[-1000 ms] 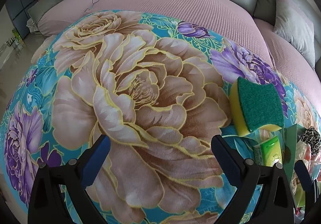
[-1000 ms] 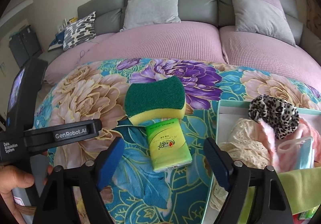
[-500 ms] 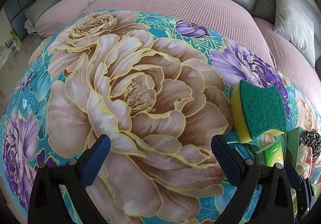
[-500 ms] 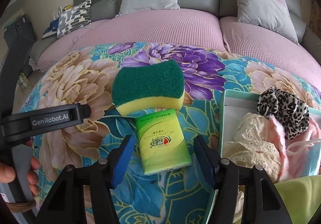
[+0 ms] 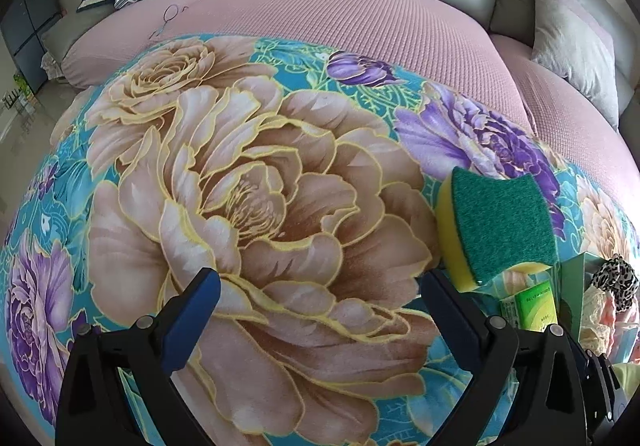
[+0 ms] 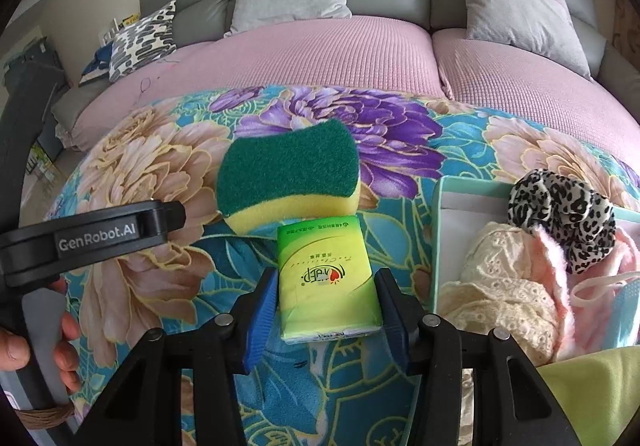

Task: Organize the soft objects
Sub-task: 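Grasp the green-yellow sponge with the left tool while the right tool grasps the tissue pack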

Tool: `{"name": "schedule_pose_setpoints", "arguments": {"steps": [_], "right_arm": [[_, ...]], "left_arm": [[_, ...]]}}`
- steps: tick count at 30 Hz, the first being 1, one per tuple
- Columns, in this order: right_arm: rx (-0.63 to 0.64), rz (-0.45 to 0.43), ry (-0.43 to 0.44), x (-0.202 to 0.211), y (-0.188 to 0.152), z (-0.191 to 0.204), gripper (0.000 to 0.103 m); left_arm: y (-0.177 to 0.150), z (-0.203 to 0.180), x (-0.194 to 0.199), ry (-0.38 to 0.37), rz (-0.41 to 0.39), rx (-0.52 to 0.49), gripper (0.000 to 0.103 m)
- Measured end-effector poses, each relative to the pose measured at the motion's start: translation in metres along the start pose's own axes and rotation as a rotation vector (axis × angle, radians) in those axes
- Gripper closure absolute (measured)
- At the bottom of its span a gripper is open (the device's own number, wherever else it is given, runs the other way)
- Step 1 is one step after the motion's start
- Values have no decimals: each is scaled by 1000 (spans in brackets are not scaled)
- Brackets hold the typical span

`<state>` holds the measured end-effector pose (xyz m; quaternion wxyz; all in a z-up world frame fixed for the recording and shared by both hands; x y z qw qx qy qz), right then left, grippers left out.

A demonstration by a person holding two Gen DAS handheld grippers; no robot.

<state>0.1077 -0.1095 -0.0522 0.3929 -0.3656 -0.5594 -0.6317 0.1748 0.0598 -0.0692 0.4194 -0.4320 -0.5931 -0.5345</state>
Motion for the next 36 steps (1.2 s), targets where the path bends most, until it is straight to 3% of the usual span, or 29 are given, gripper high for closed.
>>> {"name": "schedule_pose_setpoints", "arguments": {"steps": [25,36], "right_arm": [[-102,-141,-6,57,7,-36,52],[-155,-150,-6,64,6,-58,52]], "left_arm": [[-3,-48,8,-48,-33,-200,3],[-1,-78,4,13,-45,-311,3]]}}
Point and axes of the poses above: each gripper's, at about its wrist camera, not at the fingertips, and x roughly against the way its jaws point, z to its left, y to its top, the point moved 4 cm from there along -x, roughly the way its jaws point, and after that the axes turned 13 degrees about z, right-handed, at the moved point
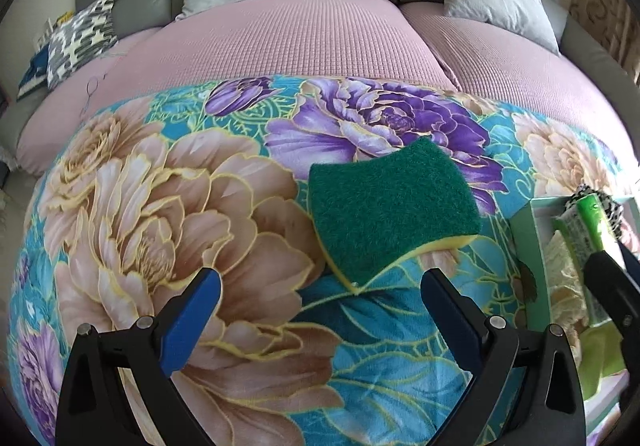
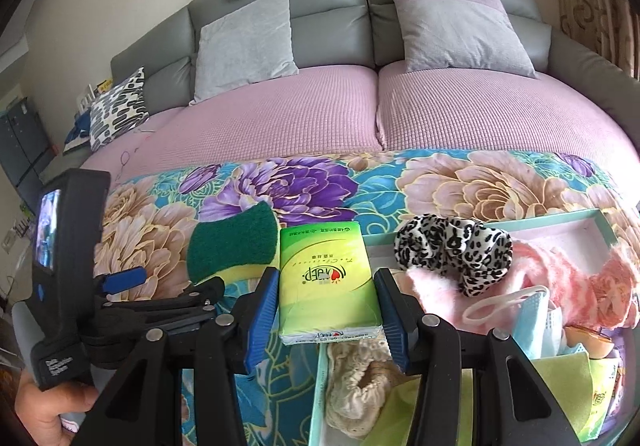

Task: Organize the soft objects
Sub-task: 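Grasp the green-yellow sponge with the left tool while the right tool grasps the tissue pack, then carry the sponge and tissue pack over the white tray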

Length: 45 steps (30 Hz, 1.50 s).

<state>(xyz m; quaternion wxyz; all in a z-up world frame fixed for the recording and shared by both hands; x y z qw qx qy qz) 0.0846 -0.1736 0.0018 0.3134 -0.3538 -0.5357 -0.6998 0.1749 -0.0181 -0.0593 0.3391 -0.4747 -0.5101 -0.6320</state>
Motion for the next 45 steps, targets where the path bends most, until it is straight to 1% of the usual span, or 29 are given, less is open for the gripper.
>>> {"name": "schedule_pose_setpoints", "arguments": {"steps": [4,6,10,13,14,15,16,17,19,21,32,37,41,43,45], "right_arm": [[-7,2,0,0,0,-4,52],[-10,3,1,0,0,-5,52],[-21,5,4,-1,1,-9,52],[-30,9,4,-2,1,-12,52],[-32,9,4,-2,1,-12,52],[-35,9,4,-2,1,-13,52],[-37,9,3,-2,1,-13,52],[-39,8,3,-1,1,-14,52],[-40,9,3,-1,0,-14,52],[-40,11,2,0,0,-14,52],[-42,14,0,6,-3,-14,52],[-46,4,-3,18,-8,-15,52],[-55,-5,-1,31,-18,-16,52],[-54,-4,-5,37,-26,-16,52],[-44,-2,-16,42,-32,-16,52]], "left_arm": [[8,-10,-5,30,-8,-29,3],[12,-16,-8,43,-10,-68,3],[18,-26,-10,98,-20,-142,3],[19,-28,-12,78,-9,-147,4],[18,-28,-12,73,-6,-150,13],[18,-29,-13,59,0,-158,25],[17,-31,-13,27,8,-162,30],[16,-32,-12,21,12,-159,31],[16,-33,-10,39,7,-164,34],[16,-33,-7,38,-3,-163,39],[4,-30,1,3,-3,-115,51],[-3,-30,9,-21,3,-102,52],[-10,-30,26,-26,-22,-96,52],[-14,-31,36,-53,-35,-101,52],[-20,-30,47,-60,-49,-95,52]]}}
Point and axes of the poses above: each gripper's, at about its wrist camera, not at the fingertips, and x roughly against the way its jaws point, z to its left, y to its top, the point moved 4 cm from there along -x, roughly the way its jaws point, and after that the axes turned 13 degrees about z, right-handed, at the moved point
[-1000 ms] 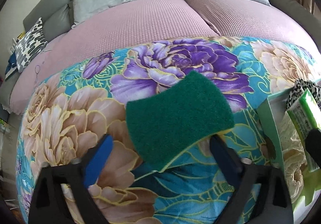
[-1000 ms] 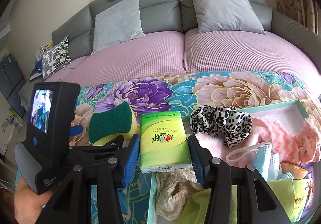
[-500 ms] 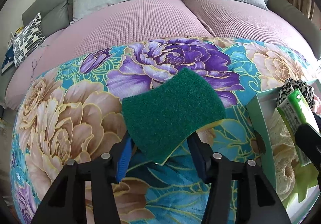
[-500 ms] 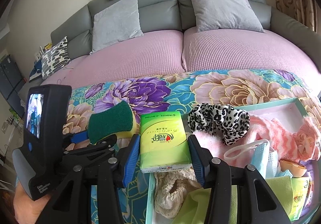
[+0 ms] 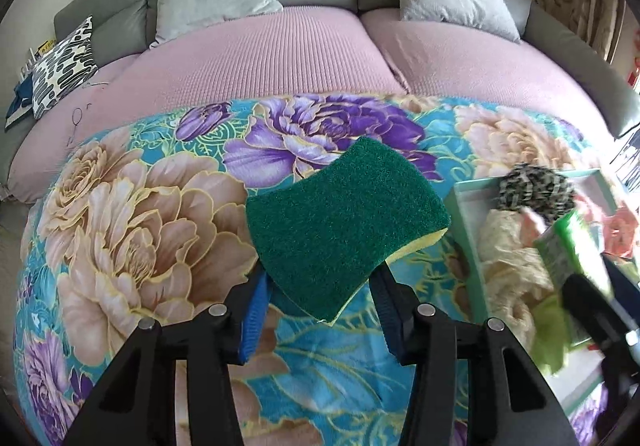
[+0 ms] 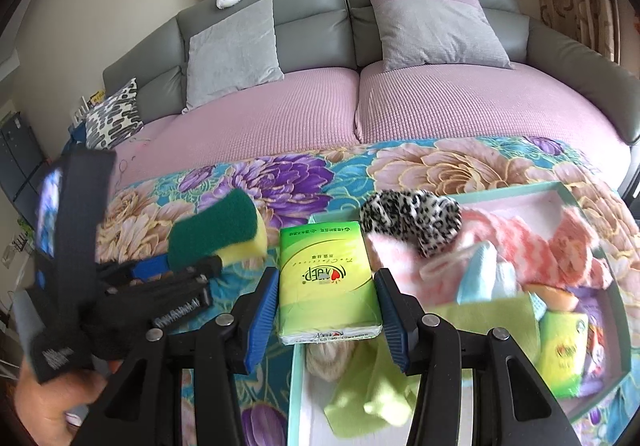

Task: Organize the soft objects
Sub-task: 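Carry the sponge and tissue pack over the white tray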

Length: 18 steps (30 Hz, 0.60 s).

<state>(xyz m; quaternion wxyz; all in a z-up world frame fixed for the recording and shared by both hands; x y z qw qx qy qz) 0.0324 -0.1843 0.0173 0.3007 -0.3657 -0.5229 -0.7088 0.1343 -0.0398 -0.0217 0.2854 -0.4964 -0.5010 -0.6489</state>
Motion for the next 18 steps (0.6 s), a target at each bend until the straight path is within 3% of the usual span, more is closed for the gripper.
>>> {"name": "schedule_pose_setpoints", "arguments": {"steps": [11,18], "right_arm": [[-19,-62,-45,50,-29,-17,52],[-94,-99,-89,79,-42,-49,52]], "left_arm": [[-36,-21,63,-34,-118,-11,52],[-57,-51,86,-67,-156,-63,51]]}}
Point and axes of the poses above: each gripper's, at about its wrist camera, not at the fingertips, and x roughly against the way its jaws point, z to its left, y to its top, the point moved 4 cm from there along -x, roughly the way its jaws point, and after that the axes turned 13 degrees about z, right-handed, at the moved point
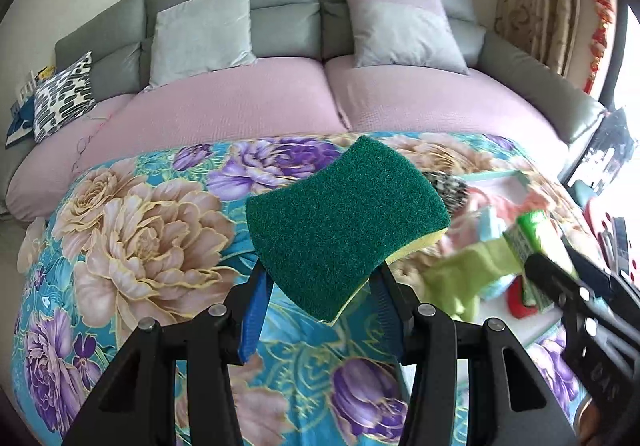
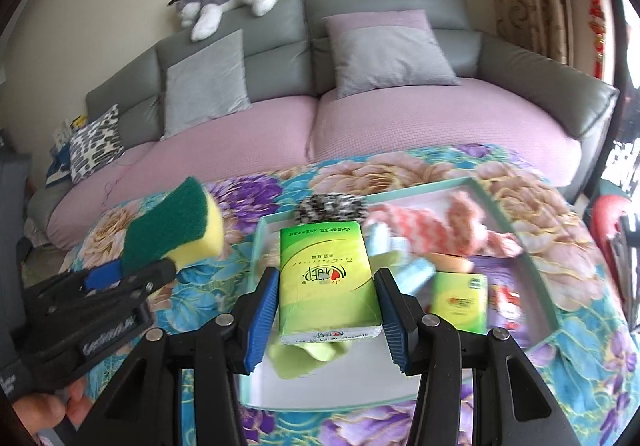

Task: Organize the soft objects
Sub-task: 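Carry the sponge and tissue pack over the white tray, then open the left tool while the right tool releases the tissue pack into the tray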

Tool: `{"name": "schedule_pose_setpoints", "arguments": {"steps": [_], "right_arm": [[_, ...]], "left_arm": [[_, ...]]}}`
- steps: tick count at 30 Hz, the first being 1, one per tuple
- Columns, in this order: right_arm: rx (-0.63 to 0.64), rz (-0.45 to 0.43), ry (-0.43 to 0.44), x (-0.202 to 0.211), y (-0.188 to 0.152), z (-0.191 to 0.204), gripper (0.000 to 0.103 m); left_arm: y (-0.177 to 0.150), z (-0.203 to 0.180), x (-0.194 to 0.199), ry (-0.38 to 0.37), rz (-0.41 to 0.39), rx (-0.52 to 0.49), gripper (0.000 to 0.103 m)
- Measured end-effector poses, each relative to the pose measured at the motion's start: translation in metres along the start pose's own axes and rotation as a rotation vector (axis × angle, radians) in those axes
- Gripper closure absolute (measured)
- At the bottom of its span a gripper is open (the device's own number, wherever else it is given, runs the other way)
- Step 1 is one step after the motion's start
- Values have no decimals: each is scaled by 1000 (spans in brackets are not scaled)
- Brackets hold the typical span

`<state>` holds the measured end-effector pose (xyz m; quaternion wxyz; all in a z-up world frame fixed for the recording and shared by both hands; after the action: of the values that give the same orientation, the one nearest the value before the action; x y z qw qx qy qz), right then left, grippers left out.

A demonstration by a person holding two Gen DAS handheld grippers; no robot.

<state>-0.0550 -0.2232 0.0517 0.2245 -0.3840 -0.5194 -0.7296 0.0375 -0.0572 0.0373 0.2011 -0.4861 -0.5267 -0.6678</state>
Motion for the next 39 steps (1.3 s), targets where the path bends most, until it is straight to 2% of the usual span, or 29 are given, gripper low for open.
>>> {"name": "schedule_pose_setpoints", "arguments": {"steps": [8,15,23,26,30,34,35,38,39], "right_arm": [[-129,15,-65,0,-4,-55,52],[-195,48,-84,-12,-8,-85,52],[-154,65,-62,-29,-7,-77,51],[-146,79,-60,-34,-9,-75,50],[-138,107,-71,-40,-11,-74,43],[-148,112,-70,-41,-12,-77,39],[-150,110,-72,-40,-12,-77,38],[-155,110,-74,-38,-12,-78,32],[-154,111,-77,-37,-12,-78,30]], "left_arm": [[-10,-44,-5,-44,22,-91,51],[-7,-70,-27,-107,63,-114,51],[0,-89,-48,-127,81,-138,48],[-3,-92,-49,-132,93,-158,42],[-11,-92,-52,-138,130,-167,41],[-19,-90,-53,-152,158,-165,41],[-20,-90,-51,-156,157,-167,40],[-23,-86,-45,-158,148,-166,21],[-23,-84,-42,-154,139,-161,21]]}}
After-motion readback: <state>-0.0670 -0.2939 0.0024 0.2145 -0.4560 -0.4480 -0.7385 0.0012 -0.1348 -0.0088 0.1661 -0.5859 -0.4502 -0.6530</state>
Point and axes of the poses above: each gripper's, at about its wrist camera, not at the fingertips, and x roughly against the way its jaws point, z to its left, y to its top, the point moved 4 cm from there along -x, roughly the way its jaws point, and after that the axes turned 13 degrees about z, right-handed, at the moved point
